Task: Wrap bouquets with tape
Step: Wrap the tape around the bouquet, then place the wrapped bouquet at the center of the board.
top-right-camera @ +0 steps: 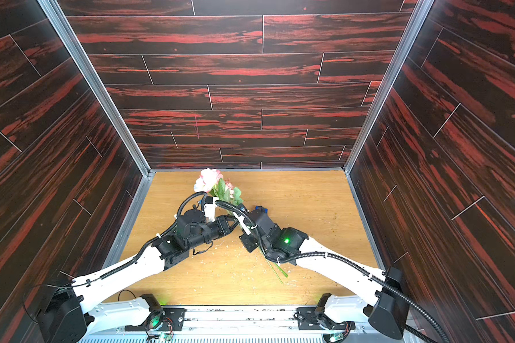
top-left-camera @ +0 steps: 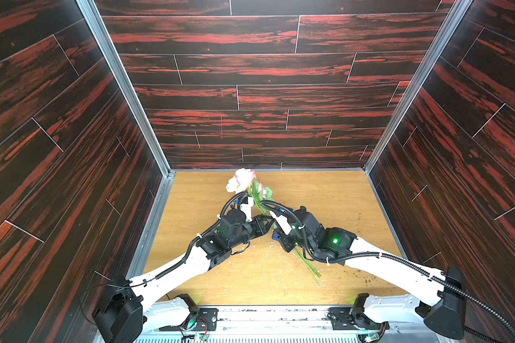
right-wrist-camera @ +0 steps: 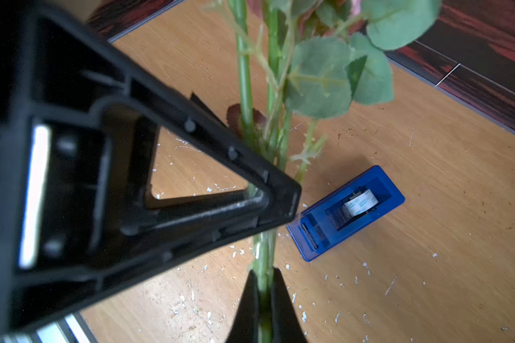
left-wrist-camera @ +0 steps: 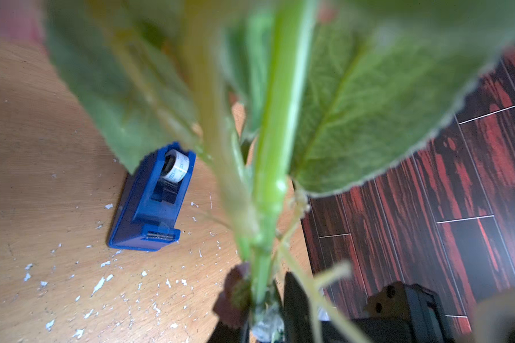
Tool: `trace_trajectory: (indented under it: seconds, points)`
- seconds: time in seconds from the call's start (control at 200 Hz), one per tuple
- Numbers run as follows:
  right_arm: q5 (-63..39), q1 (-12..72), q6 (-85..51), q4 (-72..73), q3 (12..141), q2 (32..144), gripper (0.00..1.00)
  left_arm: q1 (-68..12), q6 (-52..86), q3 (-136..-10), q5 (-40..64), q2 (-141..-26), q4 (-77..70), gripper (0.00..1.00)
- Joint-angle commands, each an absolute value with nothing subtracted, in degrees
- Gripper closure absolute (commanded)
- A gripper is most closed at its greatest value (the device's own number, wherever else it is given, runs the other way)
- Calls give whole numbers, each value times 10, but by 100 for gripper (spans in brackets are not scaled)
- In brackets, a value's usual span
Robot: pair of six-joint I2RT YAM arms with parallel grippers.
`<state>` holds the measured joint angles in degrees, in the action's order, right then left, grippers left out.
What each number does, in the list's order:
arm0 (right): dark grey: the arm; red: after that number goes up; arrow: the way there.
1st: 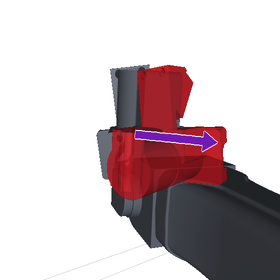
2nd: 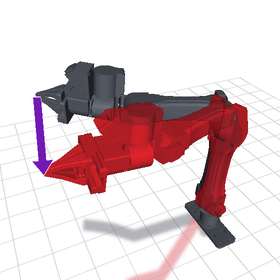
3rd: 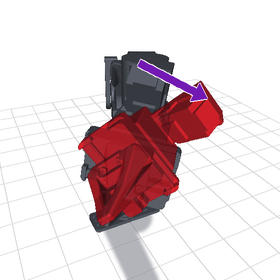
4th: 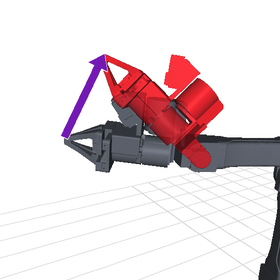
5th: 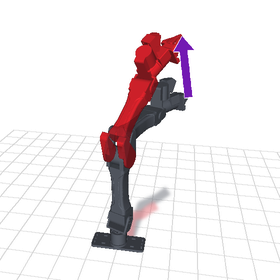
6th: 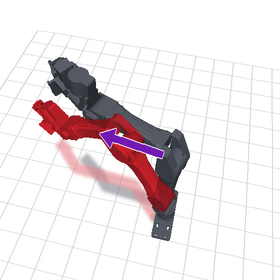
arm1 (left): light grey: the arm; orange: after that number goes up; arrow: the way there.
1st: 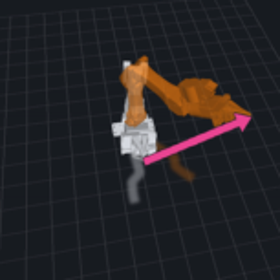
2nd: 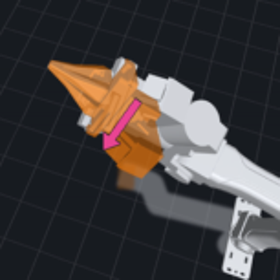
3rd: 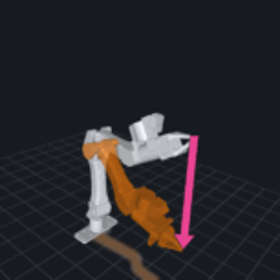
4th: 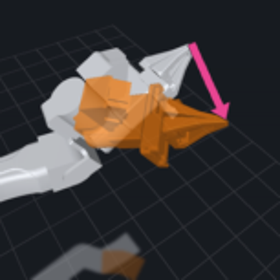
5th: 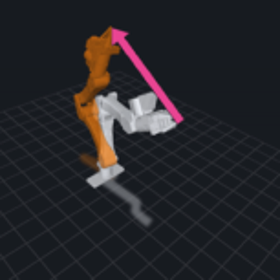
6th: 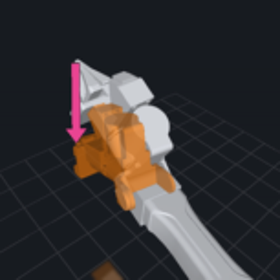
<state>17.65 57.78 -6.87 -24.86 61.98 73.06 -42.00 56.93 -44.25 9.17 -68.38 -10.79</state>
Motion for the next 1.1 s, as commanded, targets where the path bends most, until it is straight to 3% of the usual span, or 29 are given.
trace_trajectory:
  seconds: [0.0, 0.256, 0.461, 0.696, 0.736, 0.822, 0.852, 0.872, 1.092]
  points:
    - [178, 584, -79, -226, 628, 738, 100, -413, 546, -420, 25, -651, -46, 77]
    - [151, 570, -181, -194, 639, 809, 100, -412, 522, -316, -150, -402, 43, 61]
    - [95, 539, -321, -101, 675, 923, 100, -412, 527, -254, -231, -204, 142, 59]
    - [27, 515, -463, -13, 783, 1102, 100, -412, 549, -230, -235, -128, 200, 59]
    - [27, 512, -479, -13, 799, 1125, 90, -412, 548, -232, -236, -126, 207, 59]
    - [26, 509, -498, -26, 823, 1150, 51, -412, 543, -238, -236, -129, 220, 59]
    - [29, 510, -497, -28, 825, 1148, 17, -412, 540, -241, -236, -130, 223, 59]
    - [32, 510, -495, -27, 824, 1143, 3, -412, 536, -243, -237, -131, 224, 59]
    - [109, 509, -409, -3, 753, 981, 2, -411, 504, -239, -249, -156, 192, 58]
